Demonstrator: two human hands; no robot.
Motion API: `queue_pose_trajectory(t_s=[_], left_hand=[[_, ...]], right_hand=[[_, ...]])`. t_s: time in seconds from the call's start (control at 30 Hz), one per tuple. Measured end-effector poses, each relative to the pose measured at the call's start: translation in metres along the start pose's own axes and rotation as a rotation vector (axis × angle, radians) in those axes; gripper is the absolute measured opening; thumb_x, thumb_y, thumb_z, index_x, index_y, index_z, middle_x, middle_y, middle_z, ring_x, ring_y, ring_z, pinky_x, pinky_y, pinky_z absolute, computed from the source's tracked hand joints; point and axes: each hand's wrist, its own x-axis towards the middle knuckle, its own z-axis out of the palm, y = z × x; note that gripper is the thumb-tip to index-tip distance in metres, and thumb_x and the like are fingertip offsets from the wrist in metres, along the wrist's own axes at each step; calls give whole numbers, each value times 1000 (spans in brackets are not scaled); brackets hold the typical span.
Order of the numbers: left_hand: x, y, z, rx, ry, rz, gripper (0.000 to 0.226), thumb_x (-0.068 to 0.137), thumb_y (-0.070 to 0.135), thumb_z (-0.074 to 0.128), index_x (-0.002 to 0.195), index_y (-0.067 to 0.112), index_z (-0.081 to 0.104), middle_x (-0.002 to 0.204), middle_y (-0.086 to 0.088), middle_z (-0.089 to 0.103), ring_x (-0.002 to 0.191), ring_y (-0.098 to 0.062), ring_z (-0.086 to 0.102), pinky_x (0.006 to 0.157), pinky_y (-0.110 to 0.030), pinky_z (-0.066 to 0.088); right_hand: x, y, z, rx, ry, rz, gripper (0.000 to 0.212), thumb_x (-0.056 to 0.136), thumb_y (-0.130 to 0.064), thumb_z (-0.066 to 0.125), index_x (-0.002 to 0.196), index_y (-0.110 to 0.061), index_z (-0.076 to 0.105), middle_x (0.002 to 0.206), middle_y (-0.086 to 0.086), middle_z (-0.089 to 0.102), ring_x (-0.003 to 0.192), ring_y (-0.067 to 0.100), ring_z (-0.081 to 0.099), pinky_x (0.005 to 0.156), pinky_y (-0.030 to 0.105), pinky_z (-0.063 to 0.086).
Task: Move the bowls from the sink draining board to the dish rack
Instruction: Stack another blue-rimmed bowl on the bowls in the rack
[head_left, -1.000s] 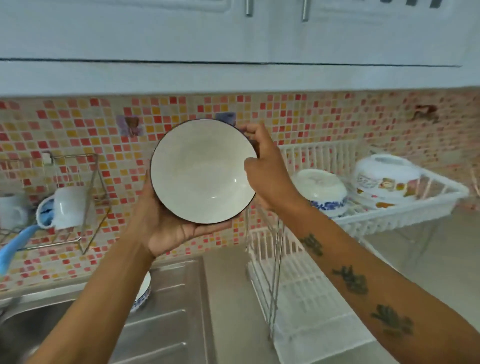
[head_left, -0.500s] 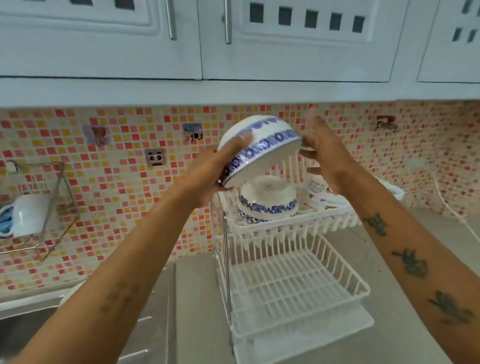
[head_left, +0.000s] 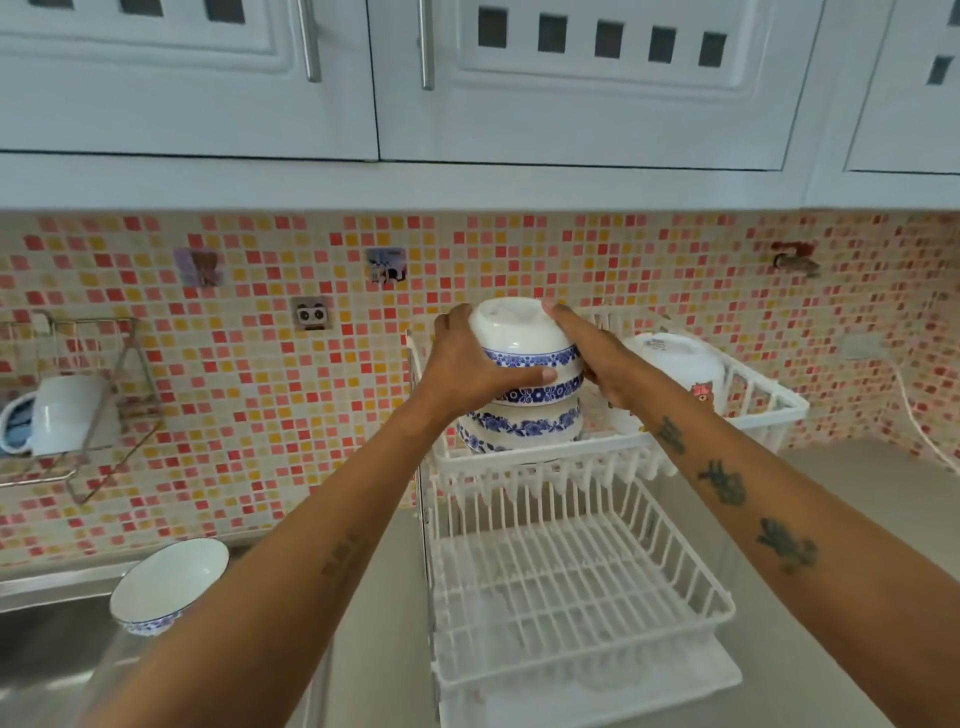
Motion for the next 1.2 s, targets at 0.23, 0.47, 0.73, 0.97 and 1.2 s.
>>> queue_pose_trajectory(t_s=[0.23, 0.47, 0.73, 0.97, 1.2], left_hand=[[-1, -1, 9, 114, -70, -35, 113, 54, 50, 89, 140, 8, 29, 135, -7, 38, 126, -22, 45, 99, -32, 44], [1, -6, 14, 201, -168, -69, 122, 53, 58, 86, 144, 5, 23, 139, -10, 34, 131, -24, 41, 98, -32, 44], [2, -9, 15, 225, -237, -101, 121, 52, 58, 86, 142, 5, 25, 135, -10, 37, 128, -23, 42, 91, -29, 44], [2, -10, 14, 247, -286, -96, 125, 54, 57, 86, 146, 6, 19, 141, -12, 31, 135, -25, 35, 102, -36, 43], [5, -10, 16, 181, -284, -151, 115, 64, 60, 78, 147, 7, 18, 144, -11, 28, 135, -25, 37, 95, -32, 43]], right_hand=[[9, 19, -1, 6, -38, 83, 64, 78, -70, 50, 129, -32, 55, 133, -4, 61, 118, 18, 55, 109, 40, 38], [13, 25, 0, 51, -81, 142, 58, 84, -62, 52, 129, -26, 57, 124, 1, 68, 108, 20, 64, 90, 35, 51], [17, 32, 1, 115, -107, 252, 54, 90, -53, 51, 130, -17, 55, 120, 9, 69, 100, 22, 67, 75, 33, 55], [16, 32, 3, 152, -109, 270, 50, 95, -47, 48, 132, -15, 53, 107, 5, 69, 92, 17, 66, 68, 30, 53], [14, 31, 4, 142, -141, 266, 37, 97, -45, 43, 122, -19, 54, 101, 3, 69, 91, 16, 66, 77, 30, 54]])
